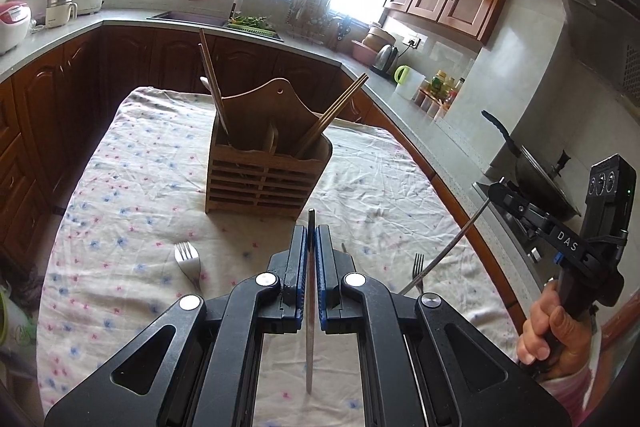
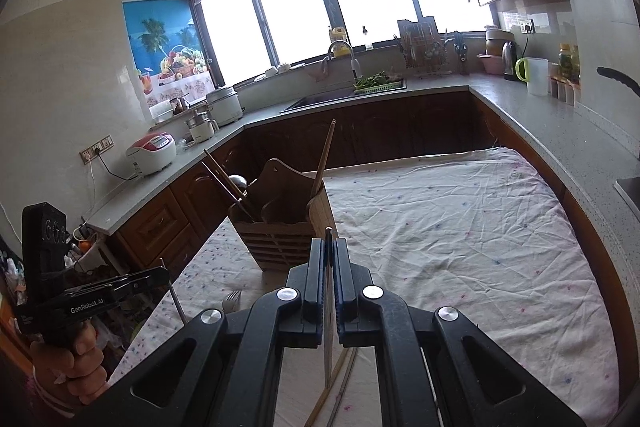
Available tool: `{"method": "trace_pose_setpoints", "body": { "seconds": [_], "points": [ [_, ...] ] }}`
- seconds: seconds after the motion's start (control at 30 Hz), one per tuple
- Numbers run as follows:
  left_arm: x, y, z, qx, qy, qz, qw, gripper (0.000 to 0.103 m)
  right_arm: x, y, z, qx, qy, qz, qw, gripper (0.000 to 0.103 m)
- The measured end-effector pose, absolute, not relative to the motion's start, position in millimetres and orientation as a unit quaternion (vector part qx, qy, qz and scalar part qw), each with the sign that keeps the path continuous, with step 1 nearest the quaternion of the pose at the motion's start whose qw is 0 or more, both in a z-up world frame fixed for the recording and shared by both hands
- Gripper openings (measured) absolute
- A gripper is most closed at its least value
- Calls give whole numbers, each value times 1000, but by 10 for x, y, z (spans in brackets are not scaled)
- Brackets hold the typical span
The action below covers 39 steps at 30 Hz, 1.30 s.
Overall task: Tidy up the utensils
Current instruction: 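Lift both steel chopsticks and carry both tools over the wooden holder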
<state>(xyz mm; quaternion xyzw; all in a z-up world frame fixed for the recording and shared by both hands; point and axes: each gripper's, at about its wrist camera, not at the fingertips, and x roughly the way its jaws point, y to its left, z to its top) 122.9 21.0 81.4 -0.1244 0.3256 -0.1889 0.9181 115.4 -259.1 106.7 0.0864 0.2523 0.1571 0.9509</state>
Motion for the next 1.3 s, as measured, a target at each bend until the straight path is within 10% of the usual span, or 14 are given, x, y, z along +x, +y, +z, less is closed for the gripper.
{"method": "trace_pose_setpoints", "body": {
  "seconds": [1.3],
  "points": [
    [1358,569,1431,-129,234,-159,950,3,1471,-2302,1424,76,210,190,956,4]
  ]
}}
